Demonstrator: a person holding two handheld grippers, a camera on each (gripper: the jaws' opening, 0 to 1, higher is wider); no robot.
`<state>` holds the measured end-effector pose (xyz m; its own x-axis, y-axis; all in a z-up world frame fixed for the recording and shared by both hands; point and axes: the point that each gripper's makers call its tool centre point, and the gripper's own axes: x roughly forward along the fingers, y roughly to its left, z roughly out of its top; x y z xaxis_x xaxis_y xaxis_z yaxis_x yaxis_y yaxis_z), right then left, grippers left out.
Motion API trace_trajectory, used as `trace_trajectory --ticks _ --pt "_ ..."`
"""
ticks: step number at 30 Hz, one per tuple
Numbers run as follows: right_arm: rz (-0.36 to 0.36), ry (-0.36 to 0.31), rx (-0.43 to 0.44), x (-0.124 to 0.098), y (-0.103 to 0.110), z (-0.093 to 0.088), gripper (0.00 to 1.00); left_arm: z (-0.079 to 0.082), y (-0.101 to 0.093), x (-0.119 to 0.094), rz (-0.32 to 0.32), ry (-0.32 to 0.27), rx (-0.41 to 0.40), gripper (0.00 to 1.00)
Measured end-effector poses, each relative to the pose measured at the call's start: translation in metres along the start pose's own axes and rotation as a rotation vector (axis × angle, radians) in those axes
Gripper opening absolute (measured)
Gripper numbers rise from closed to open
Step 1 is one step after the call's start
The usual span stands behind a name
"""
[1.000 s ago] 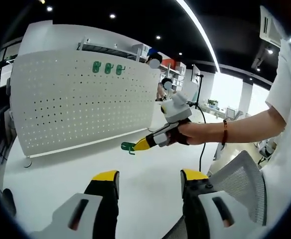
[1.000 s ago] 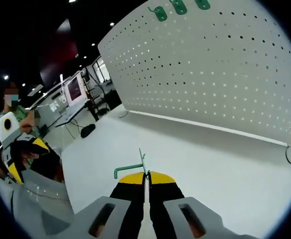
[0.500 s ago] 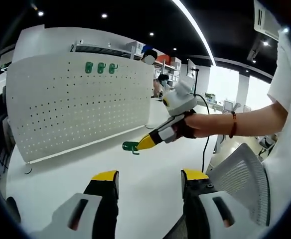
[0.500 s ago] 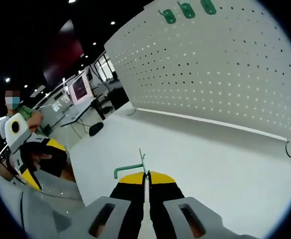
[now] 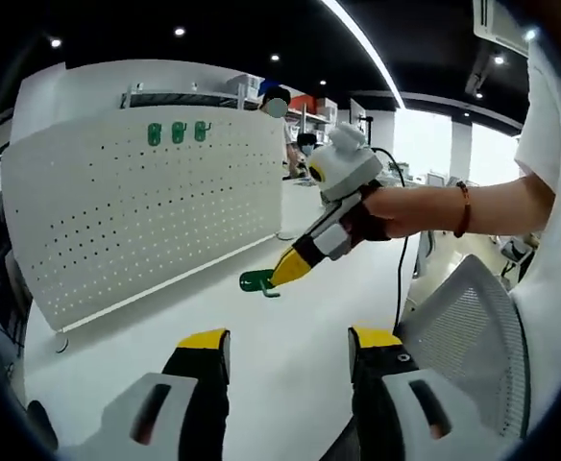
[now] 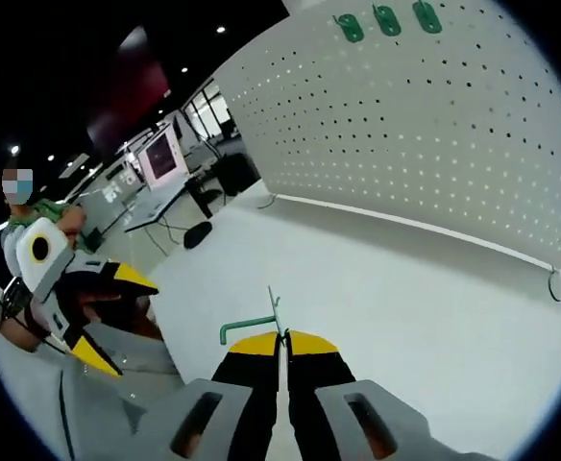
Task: Insert the hook assembly into the mounting plate slot until the hook locks in place.
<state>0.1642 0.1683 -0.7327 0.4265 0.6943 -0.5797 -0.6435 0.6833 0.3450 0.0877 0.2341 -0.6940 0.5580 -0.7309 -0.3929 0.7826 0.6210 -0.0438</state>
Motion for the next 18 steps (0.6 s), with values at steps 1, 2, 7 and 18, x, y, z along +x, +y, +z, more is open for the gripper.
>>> trace_trajectory --ticks 1,2,7,18 --pt "0.006 0.004 -0.011 0.0 0.004 -0.001 0.0 0.001 -0.001 0.001 0.005 -0.001 0.007 0.5" --pt "0.008 0.011 -0.009 0.0 0.006 -0.002 0.0 0.003 0.001 0.001 0.023 -0.01 0.036 0.48" --pt "0.06 0.042 0.008 0.001 0.023 -0.005 0.0 0.006 -0.003 0.002 0.036 -0.001 0.136 0.44" --pt "0.11 0.063 0.038 0.0 0.041 -0.007 0.0 0.001 -0.002 0.001 0.077 0.045 0.248 0.39"
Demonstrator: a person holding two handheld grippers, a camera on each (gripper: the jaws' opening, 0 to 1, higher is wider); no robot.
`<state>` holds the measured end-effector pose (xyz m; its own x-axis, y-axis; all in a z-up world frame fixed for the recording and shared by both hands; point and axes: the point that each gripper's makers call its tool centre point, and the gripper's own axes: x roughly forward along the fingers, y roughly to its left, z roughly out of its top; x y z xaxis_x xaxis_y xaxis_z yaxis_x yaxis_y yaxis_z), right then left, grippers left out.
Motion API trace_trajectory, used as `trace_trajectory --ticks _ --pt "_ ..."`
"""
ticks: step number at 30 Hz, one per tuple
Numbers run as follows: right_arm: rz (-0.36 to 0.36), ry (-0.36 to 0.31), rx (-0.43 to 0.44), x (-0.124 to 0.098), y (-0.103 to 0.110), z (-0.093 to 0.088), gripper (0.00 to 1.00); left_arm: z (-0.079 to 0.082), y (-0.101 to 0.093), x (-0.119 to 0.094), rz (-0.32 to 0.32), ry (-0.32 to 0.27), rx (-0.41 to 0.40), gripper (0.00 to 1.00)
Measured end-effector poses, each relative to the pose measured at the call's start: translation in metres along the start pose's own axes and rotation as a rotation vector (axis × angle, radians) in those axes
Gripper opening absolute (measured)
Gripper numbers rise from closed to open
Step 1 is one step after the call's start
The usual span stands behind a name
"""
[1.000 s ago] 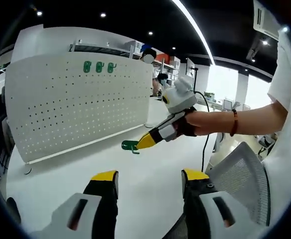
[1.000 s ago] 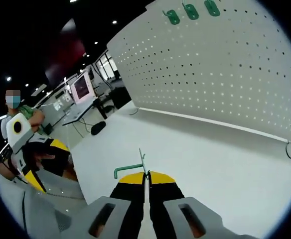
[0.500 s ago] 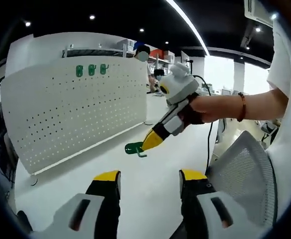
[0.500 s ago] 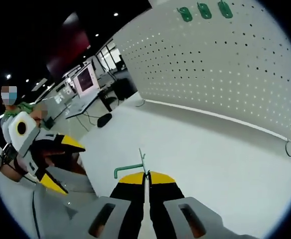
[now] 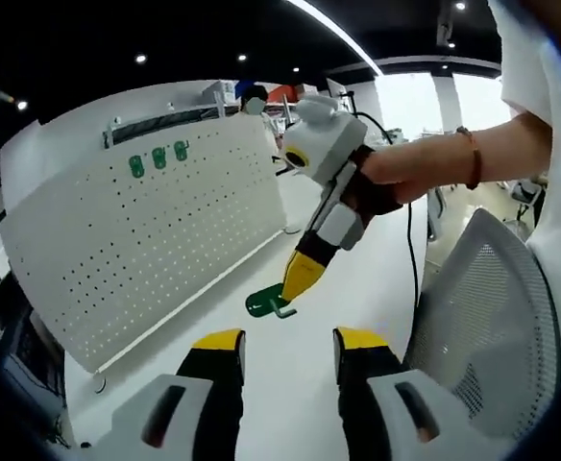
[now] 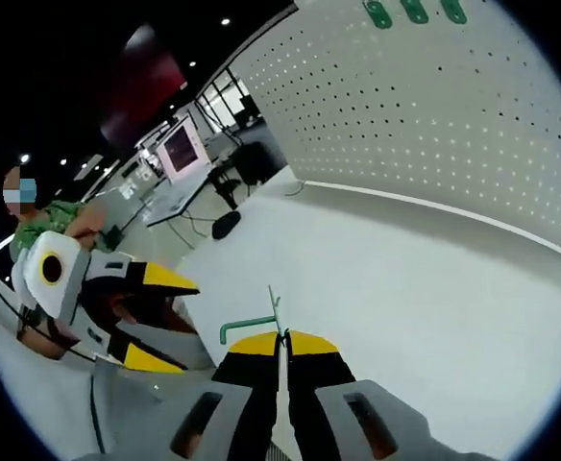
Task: Insert the hook assembly into the mounting plate slot until the hook locks in place.
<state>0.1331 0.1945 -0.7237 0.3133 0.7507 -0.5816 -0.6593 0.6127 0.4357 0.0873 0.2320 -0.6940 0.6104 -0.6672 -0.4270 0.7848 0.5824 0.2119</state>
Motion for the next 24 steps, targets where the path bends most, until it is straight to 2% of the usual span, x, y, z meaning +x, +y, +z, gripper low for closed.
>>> trace_trajectory --ticks 8,15,24 --pt "0.045 0.021 0.026 0.0 0.013 -0.002 0.0 0.002 0.0 0.001 0.001 0.013 0.069 0.37" --pt "0.084 0.081 0.029 0.0 0.021 -0.01 0.01 0.005 0.001 0.002 0.007 0.015 0.162 0.32" --pt "0.111 0.143 0.045 0.001 0.028 -0.018 0.01 0.004 -0.009 0.008 -0.034 0.032 0.247 0.25"
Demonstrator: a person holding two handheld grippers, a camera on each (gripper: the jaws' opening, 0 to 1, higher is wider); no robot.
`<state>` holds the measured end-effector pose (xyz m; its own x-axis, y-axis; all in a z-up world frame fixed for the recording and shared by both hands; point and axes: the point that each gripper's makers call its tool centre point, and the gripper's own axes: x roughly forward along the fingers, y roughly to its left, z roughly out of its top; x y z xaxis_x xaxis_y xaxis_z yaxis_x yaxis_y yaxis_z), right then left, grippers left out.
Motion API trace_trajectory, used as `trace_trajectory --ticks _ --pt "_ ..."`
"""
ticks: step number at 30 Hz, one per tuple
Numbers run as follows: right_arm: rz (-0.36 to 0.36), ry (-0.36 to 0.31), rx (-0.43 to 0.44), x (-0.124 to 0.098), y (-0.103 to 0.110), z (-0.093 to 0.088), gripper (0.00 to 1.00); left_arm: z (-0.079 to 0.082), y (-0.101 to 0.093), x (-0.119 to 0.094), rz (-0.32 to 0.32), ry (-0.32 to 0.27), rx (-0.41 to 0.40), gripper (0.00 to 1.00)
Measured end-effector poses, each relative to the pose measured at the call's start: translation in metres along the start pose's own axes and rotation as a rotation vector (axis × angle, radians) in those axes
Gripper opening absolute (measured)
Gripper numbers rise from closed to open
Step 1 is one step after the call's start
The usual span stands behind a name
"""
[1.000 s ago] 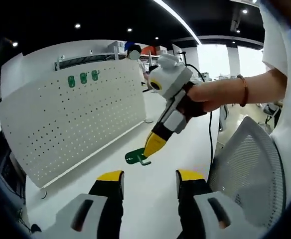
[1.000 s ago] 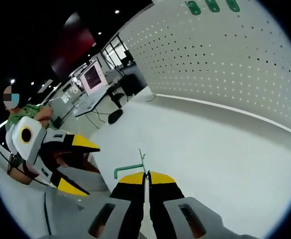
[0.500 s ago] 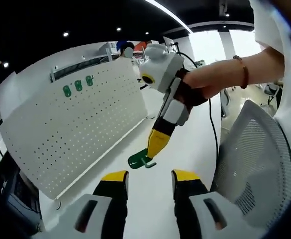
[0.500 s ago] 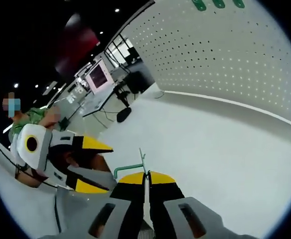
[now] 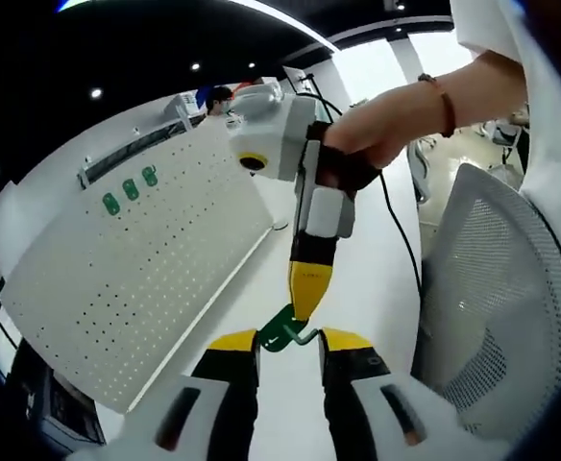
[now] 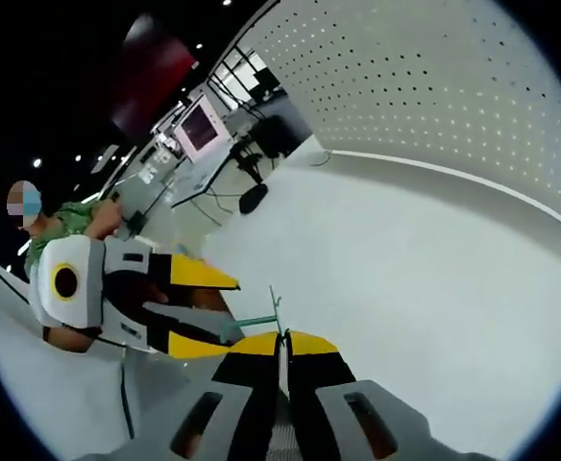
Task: Insert the hook assembly into the mounting plate slot until the hook locks in place.
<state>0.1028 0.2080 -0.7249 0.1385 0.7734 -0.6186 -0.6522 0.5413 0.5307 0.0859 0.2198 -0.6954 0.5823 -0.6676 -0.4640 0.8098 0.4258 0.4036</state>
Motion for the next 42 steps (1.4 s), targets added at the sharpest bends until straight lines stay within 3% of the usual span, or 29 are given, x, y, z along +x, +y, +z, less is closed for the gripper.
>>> trace_trajectory --ticks 16,18,29,33,39,42 --pt "0.067 0.115 0.028 0.003 0.008 -0.011 0.01 -0.006 -0.014 0.002 -0.049 0.055 0.188 0.16" --pt "0.065 0.12 0.032 0.003 0.008 -0.011 0.01 -0.006 -0.015 0.003 -0.045 0.069 0.249 0.15" --pt "0.098 0.123 0.162 0.006 0.01 -0.012 0.01 -0.008 -0.016 0.005 -0.032 0.101 0.33 0.08" --pt "0.097 0.13 0.166 0.007 0.01 -0.014 0.01 -0.014 -0.015 0.005 -0.034 0.133 0.347 0.05" --pt "0.088 0.132 0.178 0.006 0.008 -0.014 0.01 -0.013 -0.016 0.007 -0.03 0.127 0.379 0.04" --pt "0.088 0.143 0.143 0.007 0.008 -0.016 0.01 -0.014 -0.018 0.008 -0.044 0.134 0.38 0.04"
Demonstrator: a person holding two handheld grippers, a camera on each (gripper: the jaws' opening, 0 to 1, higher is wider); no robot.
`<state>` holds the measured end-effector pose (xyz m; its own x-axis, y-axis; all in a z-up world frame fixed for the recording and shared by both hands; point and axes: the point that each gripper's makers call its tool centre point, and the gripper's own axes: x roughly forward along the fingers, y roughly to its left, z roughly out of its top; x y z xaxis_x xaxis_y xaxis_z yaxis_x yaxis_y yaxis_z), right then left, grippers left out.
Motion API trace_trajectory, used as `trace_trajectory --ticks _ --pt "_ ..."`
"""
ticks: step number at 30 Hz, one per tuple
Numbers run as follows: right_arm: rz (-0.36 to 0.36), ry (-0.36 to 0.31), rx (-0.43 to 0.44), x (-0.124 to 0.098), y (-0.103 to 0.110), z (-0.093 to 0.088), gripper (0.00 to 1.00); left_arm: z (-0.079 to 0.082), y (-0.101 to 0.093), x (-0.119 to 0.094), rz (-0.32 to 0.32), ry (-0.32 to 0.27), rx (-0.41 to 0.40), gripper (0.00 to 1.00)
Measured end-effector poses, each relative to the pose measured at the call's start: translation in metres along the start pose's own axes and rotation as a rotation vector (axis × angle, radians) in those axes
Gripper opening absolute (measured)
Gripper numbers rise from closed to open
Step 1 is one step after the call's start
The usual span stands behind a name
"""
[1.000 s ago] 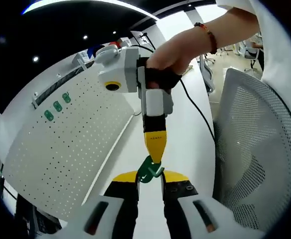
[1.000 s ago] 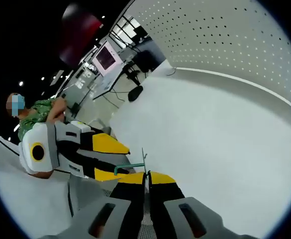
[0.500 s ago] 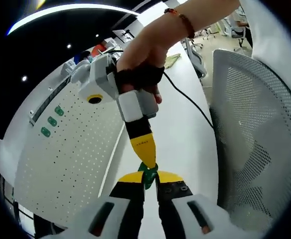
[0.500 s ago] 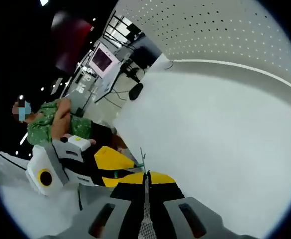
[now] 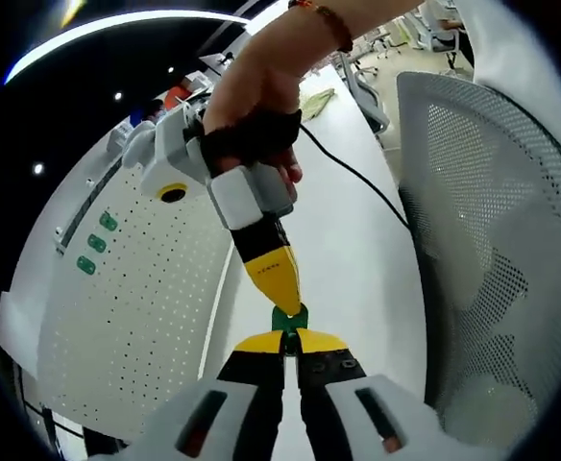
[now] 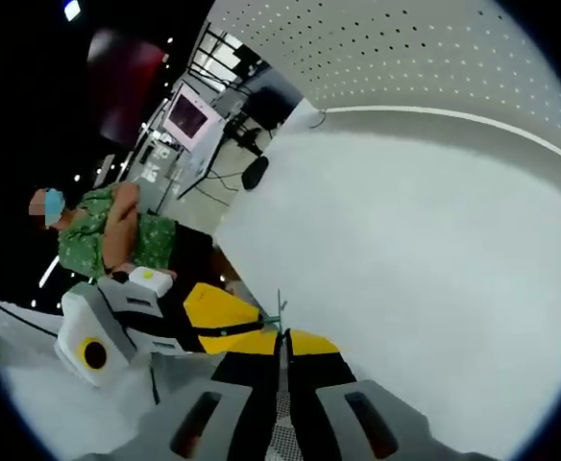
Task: Insert the hook assembly into the mounting plate slot until the hook locks in place.
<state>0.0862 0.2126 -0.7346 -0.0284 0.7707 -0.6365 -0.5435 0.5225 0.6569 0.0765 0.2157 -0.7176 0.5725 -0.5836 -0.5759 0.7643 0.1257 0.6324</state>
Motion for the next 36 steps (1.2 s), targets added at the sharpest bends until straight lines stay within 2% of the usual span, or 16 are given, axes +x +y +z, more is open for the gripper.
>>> trace_trajectory --ticks 2,3,8,13,19,23,31,33,36 --pt "0.003 -0.042 -0.085 0.0 0.0 0.007 0.01 -0.002 0.002 0.0 0.02 0.015 0.027 0.04" --pt "0.0 -0.036 -0.05 -0.001 0.002 0.005 0.01 -0.003 0.004 0.0 0.029 0.021 0.025 0.04" --pt "0.01 -0.067 -0.065 -0.002 0.004 0.01 0.01 -0.003 0.009 -0.003 0.058 0.022 0.01 0.04" --pt "-0.022 -0.127 -0.16 -0.005 0.0 0.019 0.09 -0.006 0.017 -0.005 0.08 0.023 -0.03 0.03" --pt "-0.037 -0.189 -0.17 -0.01 -0.003 0.023 0.12 -0.008 0.026 -0.006 0.105 0.018 -0.098 0.03" --pt "-0.053 -0.225 -0.202 -0.015 -0.005 0.026 0.1 -0.01 0.033 -0.008 0.129 0.015 -0.142 0.03" --pt "0.014 -0.264 -0.196 -0.015 0.014 0.031 0.01 -0.004 0.039 -0.012 0.15 -0.028 -0.196 0.03" --pt "0.011 -0.265 -0.191 -0.013 0.015 0.032 0.0 0.0 0.04 -0.014 0.154 -0.052 -0.212 0.03" --pt "0.008 -0.273 -0.208 -0.014 0.017 0.035 0.0 -0.001 0.042 -0.015 0.165 -0.053 -0.222 0.03"
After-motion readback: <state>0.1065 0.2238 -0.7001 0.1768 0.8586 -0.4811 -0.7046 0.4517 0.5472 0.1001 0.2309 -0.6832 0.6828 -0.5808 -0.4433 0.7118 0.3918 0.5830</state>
